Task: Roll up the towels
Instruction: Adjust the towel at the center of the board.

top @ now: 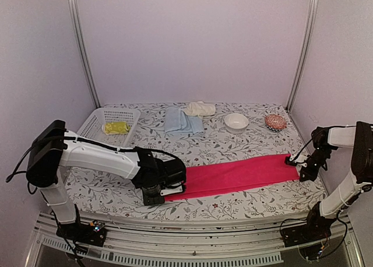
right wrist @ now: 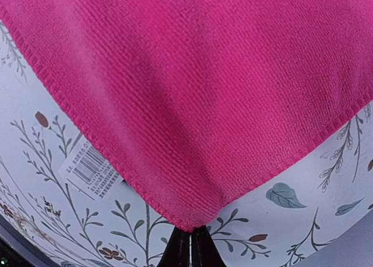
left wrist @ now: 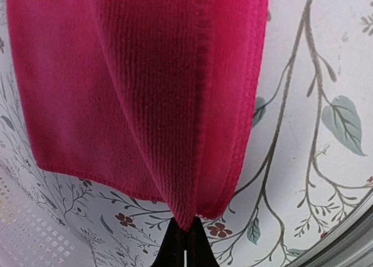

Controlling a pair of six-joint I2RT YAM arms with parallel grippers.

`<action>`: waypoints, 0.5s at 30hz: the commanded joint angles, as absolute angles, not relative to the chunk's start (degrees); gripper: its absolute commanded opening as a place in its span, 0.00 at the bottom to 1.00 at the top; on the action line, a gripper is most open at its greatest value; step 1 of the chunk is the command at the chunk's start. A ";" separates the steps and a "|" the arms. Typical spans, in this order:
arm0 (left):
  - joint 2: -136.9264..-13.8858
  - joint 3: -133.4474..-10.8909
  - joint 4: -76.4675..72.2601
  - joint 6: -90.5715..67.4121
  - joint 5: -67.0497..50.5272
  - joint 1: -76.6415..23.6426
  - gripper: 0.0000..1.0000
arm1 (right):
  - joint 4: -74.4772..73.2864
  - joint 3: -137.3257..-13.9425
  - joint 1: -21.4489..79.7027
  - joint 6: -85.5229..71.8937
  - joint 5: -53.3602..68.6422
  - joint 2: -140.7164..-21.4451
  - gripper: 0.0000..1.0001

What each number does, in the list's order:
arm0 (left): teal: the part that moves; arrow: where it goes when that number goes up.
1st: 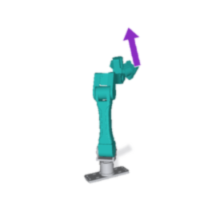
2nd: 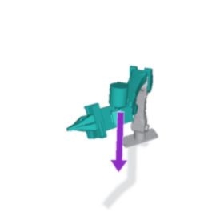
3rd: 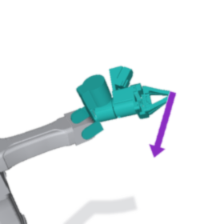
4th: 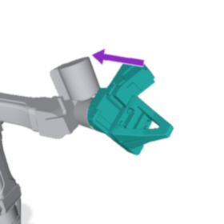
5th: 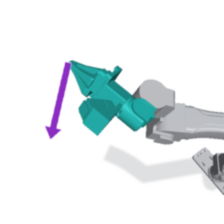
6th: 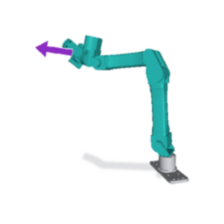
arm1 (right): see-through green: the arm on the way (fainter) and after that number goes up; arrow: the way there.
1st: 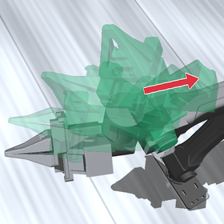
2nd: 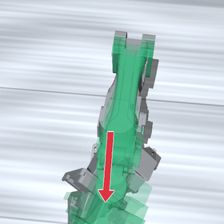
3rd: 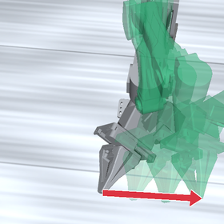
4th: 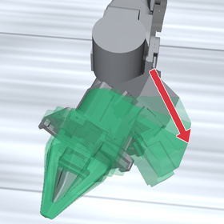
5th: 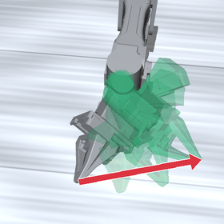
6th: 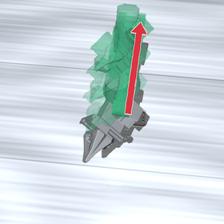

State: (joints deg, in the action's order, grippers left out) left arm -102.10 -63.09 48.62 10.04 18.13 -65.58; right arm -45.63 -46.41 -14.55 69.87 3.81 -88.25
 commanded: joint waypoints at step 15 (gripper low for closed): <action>-96.48 -60.16 46.82 7.66 14.28 -64.64 0.30 | -56.91 -50.16 -15.66 77.51 4.88 -84.42 0.27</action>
